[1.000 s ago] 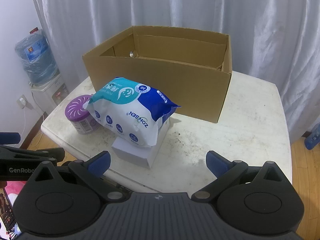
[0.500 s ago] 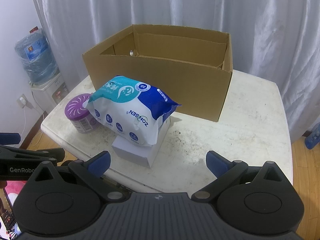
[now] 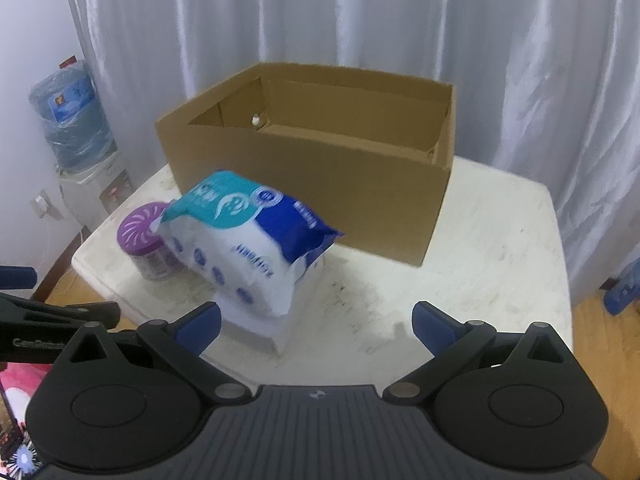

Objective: Organize objects
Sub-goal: 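Move both tools toward the wet-wipes pack on the table, then close the right gripper on the blue-and-white wet-wipes pack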

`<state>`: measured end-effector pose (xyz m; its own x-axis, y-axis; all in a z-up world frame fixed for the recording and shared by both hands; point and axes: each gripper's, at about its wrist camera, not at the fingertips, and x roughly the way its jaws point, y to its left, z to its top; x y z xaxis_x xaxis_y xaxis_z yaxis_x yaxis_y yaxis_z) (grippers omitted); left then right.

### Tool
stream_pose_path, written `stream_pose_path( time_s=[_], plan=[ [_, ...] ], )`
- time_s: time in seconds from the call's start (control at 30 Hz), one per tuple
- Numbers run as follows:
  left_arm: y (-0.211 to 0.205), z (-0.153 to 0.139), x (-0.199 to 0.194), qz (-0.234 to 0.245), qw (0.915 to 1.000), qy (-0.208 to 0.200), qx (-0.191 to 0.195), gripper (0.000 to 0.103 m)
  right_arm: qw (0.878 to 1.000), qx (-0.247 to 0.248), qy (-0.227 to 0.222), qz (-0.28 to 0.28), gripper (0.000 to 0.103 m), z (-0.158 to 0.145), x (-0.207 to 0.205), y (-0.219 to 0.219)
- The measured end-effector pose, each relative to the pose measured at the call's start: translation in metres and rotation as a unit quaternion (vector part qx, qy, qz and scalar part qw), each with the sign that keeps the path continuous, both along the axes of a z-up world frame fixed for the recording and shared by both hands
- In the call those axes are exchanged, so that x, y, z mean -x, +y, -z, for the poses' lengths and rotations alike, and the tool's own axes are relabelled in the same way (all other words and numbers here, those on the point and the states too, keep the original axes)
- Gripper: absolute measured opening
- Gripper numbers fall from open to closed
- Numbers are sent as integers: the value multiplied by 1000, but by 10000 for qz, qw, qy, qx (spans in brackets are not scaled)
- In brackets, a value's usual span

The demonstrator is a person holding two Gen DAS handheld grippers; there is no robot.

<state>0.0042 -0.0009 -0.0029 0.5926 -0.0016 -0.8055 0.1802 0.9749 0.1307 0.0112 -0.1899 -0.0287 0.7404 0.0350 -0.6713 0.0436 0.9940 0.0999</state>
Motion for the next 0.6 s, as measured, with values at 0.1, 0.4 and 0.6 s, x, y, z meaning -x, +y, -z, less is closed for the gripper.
stream_pose_path(
  time_s=[0.1,0.4,0.6],
  plan=[
    [-2,-3,-4,90,9998,-112,97,103,9998,34,-195,26,103,-4,-2,-12],
    [-6,-14,-13,638,9897,-567,1152,103,9909,-1143,-677,-191,103,-5,-13,-65],
    [-23,-18,-27,999,9841,-677,1306,103,9730,-2162,-715,-388,103,1,-26,-83]
  ],
)
